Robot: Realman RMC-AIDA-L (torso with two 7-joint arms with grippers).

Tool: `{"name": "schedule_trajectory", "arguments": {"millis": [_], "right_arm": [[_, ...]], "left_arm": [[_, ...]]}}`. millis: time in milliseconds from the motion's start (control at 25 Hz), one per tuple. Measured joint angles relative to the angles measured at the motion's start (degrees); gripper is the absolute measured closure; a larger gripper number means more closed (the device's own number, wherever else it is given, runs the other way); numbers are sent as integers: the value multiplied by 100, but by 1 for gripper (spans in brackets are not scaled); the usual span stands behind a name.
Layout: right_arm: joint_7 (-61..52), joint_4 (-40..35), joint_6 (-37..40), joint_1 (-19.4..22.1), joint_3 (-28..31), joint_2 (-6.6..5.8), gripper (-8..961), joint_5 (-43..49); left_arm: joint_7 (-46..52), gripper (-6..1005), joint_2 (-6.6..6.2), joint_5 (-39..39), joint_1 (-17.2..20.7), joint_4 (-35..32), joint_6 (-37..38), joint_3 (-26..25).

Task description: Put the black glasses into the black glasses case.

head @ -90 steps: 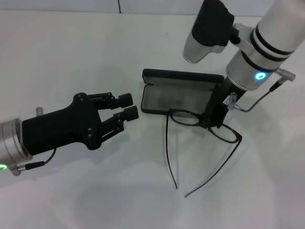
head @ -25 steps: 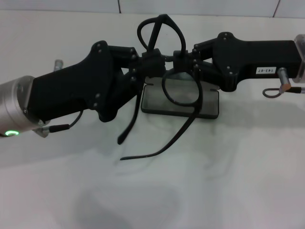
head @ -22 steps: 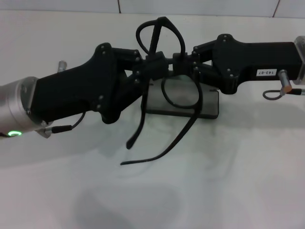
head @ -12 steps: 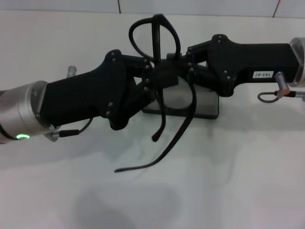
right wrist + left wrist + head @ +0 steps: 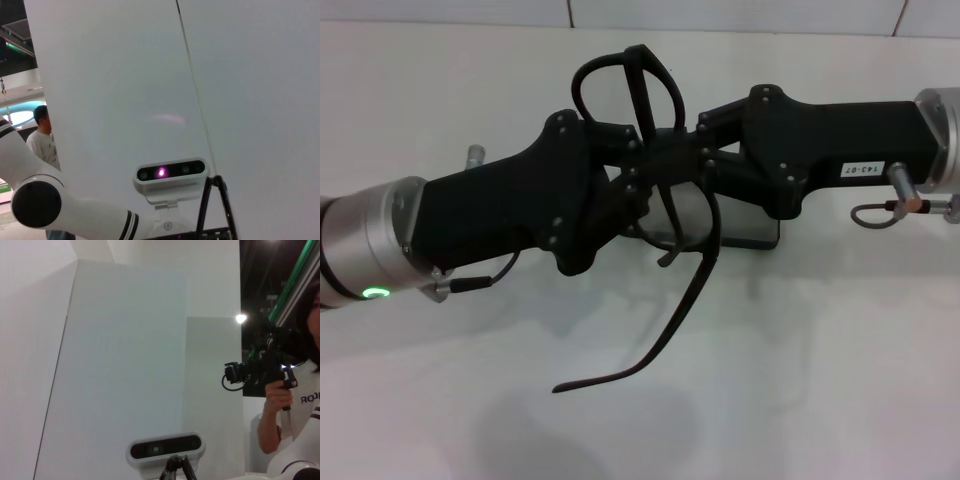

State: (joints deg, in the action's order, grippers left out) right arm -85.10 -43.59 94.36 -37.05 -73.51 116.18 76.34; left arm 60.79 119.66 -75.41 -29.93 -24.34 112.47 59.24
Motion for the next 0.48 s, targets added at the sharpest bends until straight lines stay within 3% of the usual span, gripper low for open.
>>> {"name": "schedule_trajectory", "arguments": {"millis": [480], "right_arm": [[3,73,197,41,9,-8,884,-52]], "left_arm": [[-58,950,4,40,58,49,3,-27]]}}
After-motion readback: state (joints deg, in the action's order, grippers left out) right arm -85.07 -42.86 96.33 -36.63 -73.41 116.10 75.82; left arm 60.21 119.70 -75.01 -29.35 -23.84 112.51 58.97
